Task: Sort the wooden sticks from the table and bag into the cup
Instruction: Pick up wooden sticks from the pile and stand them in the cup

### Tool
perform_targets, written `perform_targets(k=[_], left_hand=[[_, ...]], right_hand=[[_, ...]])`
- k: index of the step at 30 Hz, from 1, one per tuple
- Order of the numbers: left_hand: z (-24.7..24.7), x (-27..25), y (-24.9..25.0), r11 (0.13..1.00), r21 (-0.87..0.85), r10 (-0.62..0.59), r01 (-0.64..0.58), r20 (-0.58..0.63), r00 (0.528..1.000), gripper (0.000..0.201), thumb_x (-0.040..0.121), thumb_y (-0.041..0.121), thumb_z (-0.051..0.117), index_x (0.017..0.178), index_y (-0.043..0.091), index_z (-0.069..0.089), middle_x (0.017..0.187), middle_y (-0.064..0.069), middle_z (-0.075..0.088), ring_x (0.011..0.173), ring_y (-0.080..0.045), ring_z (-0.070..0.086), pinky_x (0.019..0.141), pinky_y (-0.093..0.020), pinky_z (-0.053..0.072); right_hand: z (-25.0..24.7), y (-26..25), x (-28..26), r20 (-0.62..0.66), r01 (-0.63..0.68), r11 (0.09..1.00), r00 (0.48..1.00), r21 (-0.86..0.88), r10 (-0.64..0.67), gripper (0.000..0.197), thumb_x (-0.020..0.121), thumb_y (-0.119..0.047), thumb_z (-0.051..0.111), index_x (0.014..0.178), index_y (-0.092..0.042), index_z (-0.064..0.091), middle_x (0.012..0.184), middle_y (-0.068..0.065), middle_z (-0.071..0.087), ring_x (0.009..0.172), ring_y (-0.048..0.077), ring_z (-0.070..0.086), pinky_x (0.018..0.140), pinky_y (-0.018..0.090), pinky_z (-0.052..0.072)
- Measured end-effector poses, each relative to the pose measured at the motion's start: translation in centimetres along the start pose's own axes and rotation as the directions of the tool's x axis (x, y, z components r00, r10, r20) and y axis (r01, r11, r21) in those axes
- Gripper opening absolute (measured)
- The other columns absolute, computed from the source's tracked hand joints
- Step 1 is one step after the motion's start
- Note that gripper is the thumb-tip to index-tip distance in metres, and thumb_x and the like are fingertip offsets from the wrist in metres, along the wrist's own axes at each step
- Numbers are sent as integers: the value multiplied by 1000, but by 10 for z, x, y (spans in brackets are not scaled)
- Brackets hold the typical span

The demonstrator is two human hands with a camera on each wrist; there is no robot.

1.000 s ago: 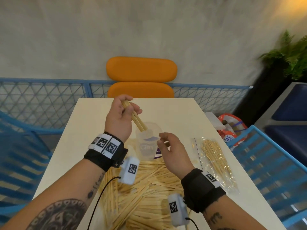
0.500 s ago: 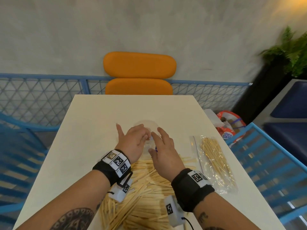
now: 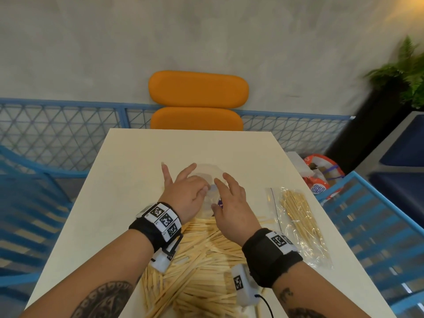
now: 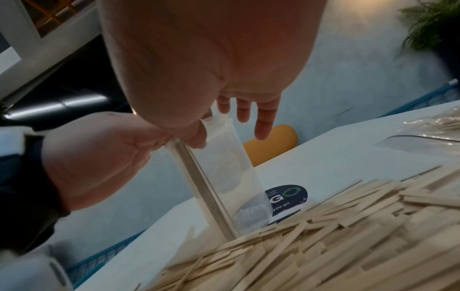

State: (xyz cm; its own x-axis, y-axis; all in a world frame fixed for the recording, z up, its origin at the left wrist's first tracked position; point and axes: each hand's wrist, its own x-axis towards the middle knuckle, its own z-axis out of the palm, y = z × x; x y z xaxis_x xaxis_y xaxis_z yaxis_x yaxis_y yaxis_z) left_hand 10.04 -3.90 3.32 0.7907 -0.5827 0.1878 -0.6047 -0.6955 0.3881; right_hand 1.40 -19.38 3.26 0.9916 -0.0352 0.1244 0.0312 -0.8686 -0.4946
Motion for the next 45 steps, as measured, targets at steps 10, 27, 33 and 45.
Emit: perform_targets(k=[10, 27, 33, 45], left_hand=[[-25, -62, -38, 951, -291, -158, 104, -166, 973, 20, 100, 28, 46, 109, 30, 64, 110, 16, 60, 104, -9, 54, 96, -36, 45], [-21, -157, -60, 818, -396, -457, 417, -8, 889, 23, 98, 20, 54, 92, 40, 62, 96, 16, 70, 91, -5, 64, 85, -27, 50], [-39, -157, -58, 727, -550, -535, 412, -76, 842, 31, 100, 11, 50, 92, 36, 65, 90, 13, 72, 84, -6, 66, 80, -26, 49], [-16, -105, 29, 334, -897, -362, 289, 161, 918, 26, 106, 24, 45, 105, 17, 70, 102, -5, 76, 96, -22, 70, 91, -40, 56]], right_hand=[[9, -14, -55, 210, 131, 986, 972, -104, -107, 24, 93, -29, 61, 116, -24, 65, 115, -5, 59, 113, 17, 46, 99, 34, 42], [72, -48, -69, 557, 515, 795, 781, -319, -283, 20, 90, -4, 55, 102, -9, 71, 103, 10, 59, 103, 31, 50, 72, 40, 43], [44, -49, -59, 398, 320, 919, 893, -231, -211, 20, 99, -16, 51, 106, -14, 69, 103, 4, 59, 102, 23, 51, 84, 37, 47], [5, -60, -46, 176, -227, 793, 973, 565, 152, 20, 95, -21, 65, 86, -5, 74, 91, 0, 76, 86, 11, 71, 82, 29, 56]])
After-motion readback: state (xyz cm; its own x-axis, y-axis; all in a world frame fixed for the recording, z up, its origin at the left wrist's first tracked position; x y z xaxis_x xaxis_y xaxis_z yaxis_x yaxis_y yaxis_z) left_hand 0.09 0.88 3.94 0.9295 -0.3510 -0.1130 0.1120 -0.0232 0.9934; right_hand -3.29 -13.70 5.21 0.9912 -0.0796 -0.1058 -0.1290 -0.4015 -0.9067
